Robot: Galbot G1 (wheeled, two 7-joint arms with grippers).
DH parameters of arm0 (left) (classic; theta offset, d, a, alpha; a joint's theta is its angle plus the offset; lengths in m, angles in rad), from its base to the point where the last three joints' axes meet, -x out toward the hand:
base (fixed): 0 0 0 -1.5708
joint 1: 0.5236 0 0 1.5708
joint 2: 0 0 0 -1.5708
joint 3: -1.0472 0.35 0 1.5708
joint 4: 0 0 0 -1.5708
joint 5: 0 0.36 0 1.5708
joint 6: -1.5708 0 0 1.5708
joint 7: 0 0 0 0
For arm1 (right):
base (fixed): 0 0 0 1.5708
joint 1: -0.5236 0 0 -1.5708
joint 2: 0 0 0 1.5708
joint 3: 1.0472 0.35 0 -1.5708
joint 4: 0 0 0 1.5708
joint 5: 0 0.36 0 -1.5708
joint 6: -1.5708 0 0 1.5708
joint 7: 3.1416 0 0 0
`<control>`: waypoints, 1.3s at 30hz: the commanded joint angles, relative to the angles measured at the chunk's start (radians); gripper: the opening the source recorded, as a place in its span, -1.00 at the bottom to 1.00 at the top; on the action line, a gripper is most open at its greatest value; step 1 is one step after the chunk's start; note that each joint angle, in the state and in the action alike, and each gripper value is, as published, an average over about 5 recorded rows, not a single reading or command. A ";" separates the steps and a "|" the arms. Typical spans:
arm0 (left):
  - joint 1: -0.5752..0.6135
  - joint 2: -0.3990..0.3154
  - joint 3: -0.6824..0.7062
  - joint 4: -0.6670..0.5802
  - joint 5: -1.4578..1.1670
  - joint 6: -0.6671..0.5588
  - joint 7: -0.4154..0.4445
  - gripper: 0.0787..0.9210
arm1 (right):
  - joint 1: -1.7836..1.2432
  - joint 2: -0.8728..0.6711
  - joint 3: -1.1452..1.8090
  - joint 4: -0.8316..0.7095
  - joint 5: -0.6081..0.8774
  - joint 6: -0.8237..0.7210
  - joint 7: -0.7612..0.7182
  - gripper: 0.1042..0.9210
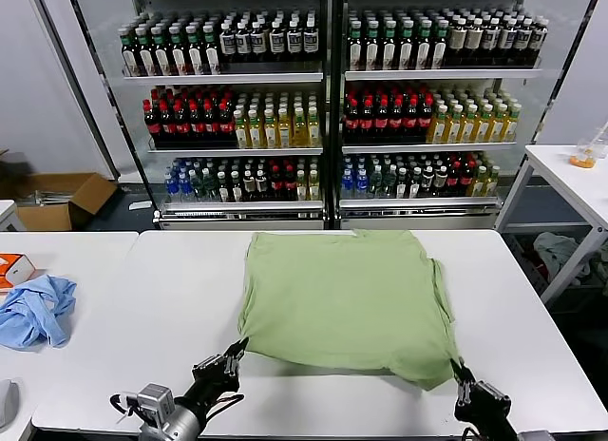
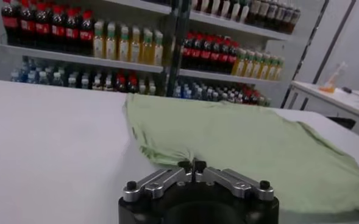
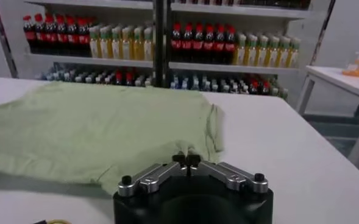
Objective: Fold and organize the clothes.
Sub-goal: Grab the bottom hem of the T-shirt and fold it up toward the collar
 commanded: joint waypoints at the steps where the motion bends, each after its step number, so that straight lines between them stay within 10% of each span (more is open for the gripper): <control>1: -0.173 0.029 0.026 0.119 -0.093 -0.009 0.004 -0.98 | 0.197 -0.078 -0.005 -0.095 0.071 -0.004 0.002 -1.00; 33: -0.531 0.068 0.221 0.503 -0.073 -0.032 -0.027 -0.98 | 0.747 -0.165 -0.375 -0.492 -0.045 -0.067 -0.056 -1.00; 39: -0.503 0.065 0.207 0.480 -0.054 -0.029 -0.035 -0.91 | 0.705 -0.154 -0.367 -0.459 -0.068 -0.100 -0.095 -0.71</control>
